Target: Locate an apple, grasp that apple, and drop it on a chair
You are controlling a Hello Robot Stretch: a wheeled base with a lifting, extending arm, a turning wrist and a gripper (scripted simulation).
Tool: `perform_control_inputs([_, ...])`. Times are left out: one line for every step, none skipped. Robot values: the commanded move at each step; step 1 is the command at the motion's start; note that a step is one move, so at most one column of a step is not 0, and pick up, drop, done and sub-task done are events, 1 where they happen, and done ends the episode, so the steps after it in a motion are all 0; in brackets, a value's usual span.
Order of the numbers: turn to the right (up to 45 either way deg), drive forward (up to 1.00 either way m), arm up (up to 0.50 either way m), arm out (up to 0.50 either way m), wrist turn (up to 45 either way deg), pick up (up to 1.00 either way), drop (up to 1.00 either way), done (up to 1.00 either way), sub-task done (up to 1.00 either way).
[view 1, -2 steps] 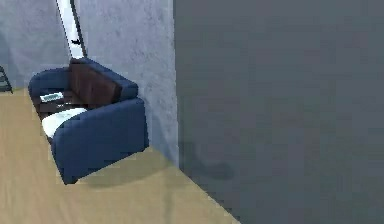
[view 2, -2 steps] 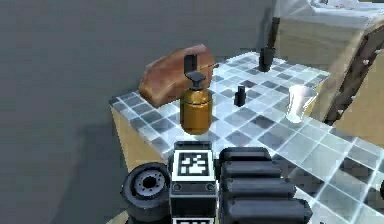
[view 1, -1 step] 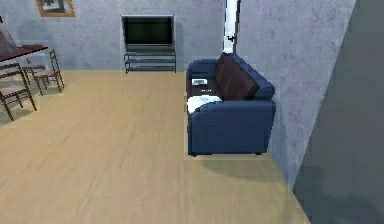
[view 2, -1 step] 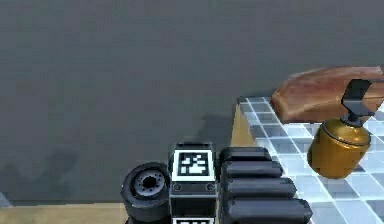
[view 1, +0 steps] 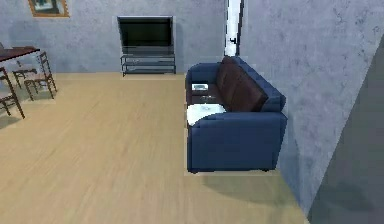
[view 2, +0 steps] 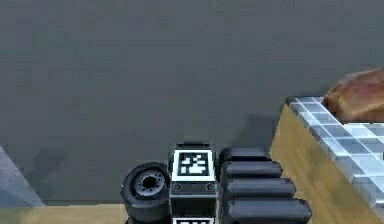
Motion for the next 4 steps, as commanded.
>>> perform_control_inputs([-45.0, 0.00, 0.00, 0.00, 0.0, 0.00, 0.00, 0.00, 0.00])
perform_control_inputs([-42.0, 0.00, 0.00, 0.00, 0.0, 0.00, 0.00, 0.00, 0.00])
perform_control_inputs([0.0, 0.55, 0.00, 0.00, 0.0, 0.00, 0.00, 0.00, 0.00])
perform_control_inputs([-18.0, 0.00, 0.00, 0.00, 0.0, 0.00, 0.00, 0.00, 0.00])
